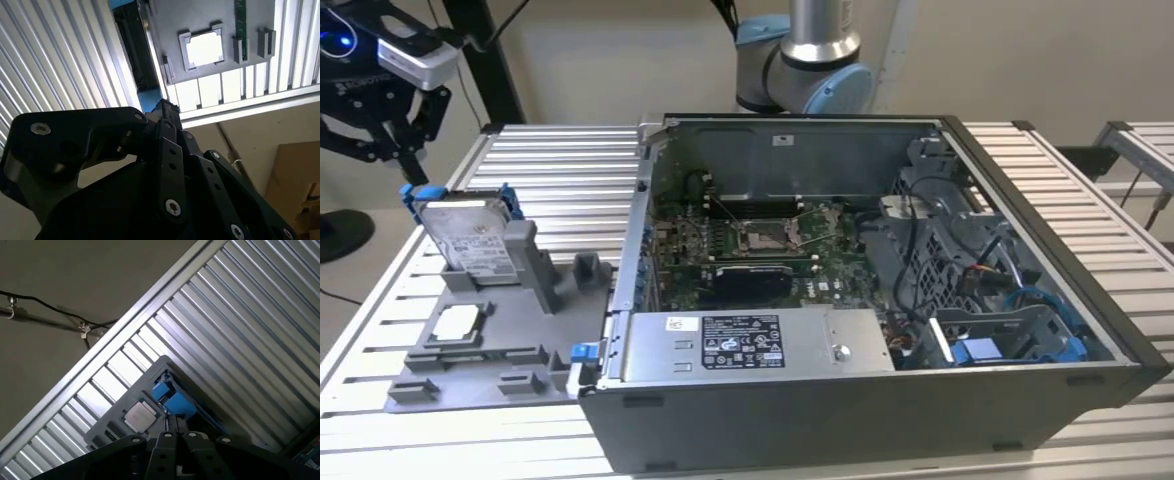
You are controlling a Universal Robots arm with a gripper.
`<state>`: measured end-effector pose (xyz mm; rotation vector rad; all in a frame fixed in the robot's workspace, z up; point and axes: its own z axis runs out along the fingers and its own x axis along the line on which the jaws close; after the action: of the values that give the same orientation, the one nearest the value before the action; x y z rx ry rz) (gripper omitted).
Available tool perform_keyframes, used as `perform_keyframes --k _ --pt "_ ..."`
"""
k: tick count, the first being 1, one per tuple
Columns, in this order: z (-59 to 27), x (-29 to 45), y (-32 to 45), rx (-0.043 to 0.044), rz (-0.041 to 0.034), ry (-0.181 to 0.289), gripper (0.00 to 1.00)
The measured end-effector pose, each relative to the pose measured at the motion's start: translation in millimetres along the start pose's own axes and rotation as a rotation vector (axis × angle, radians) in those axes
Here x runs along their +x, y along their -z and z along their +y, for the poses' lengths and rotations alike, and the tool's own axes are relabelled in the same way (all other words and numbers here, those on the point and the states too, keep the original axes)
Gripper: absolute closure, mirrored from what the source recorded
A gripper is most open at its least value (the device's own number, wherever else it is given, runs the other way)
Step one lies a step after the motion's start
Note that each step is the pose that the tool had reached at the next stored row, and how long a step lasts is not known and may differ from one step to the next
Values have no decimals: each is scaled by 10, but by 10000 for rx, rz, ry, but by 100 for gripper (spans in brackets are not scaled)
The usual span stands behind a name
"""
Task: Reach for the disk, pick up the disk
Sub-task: 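Pick up the disk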
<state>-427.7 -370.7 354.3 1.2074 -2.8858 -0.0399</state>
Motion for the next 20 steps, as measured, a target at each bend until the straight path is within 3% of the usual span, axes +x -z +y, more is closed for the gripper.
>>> perform_keyframes --k 4,13,20 --pt "0 0 0 1 11 375 100" --pt "0 0 0 1 14 480 100" --pt "0 0 0 3 39 1340 100"
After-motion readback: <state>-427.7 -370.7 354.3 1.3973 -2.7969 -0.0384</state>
